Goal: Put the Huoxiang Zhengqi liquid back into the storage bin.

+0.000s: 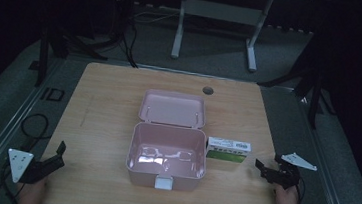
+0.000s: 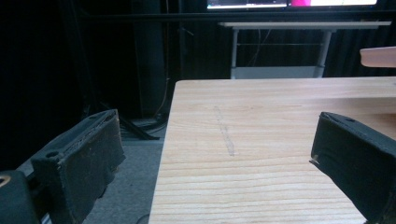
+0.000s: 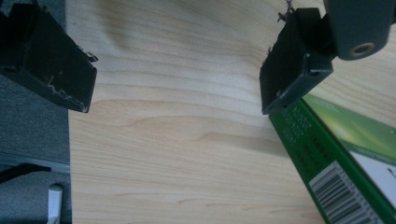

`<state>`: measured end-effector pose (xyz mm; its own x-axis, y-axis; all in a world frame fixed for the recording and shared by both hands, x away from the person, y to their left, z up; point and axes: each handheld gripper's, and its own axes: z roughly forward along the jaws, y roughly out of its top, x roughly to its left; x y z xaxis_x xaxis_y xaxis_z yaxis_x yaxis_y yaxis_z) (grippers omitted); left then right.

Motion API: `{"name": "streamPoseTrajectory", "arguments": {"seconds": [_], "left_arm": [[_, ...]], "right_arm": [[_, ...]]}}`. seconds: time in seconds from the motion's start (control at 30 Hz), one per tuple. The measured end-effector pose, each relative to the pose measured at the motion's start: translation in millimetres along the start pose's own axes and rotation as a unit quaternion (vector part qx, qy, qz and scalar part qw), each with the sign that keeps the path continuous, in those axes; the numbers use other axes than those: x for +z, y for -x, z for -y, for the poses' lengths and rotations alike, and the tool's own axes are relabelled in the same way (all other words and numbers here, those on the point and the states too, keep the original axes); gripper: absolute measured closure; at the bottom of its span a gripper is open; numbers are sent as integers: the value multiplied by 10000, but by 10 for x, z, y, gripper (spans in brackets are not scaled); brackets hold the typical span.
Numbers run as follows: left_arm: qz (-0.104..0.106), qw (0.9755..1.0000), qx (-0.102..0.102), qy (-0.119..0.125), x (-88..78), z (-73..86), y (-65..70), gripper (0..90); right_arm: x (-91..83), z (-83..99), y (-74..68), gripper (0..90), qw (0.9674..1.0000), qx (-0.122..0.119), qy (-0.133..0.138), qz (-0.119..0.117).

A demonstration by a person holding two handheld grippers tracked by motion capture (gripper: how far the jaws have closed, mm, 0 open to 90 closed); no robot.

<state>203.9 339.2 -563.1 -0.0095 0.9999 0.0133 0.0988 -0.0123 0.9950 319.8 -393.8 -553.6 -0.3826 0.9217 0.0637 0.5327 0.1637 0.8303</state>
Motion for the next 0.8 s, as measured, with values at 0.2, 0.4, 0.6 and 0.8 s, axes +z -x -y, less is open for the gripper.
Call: {"name": "streamPoseTrajectory", "arguments": {"seconds": [0.2,0.4,0.6,0.8], "left_arm": [[16,10000,-3,-4,-1,0,-2,24],[68,10000,-27,-4,-1,0,-5,24],[122,9999,10,-18,8,3,2,23],[161,9999,22,-18,16,6,7,23]], "right_arm": [[2,0,-5,108,10000,3,-18,-41],[22,-6,0,108,9984,-140,-244,-495],[27,-38,-22,108,9873,-581,-795,-1245],[-39,-157,-54,124,9738,-1139,-1112,-1626]]}}
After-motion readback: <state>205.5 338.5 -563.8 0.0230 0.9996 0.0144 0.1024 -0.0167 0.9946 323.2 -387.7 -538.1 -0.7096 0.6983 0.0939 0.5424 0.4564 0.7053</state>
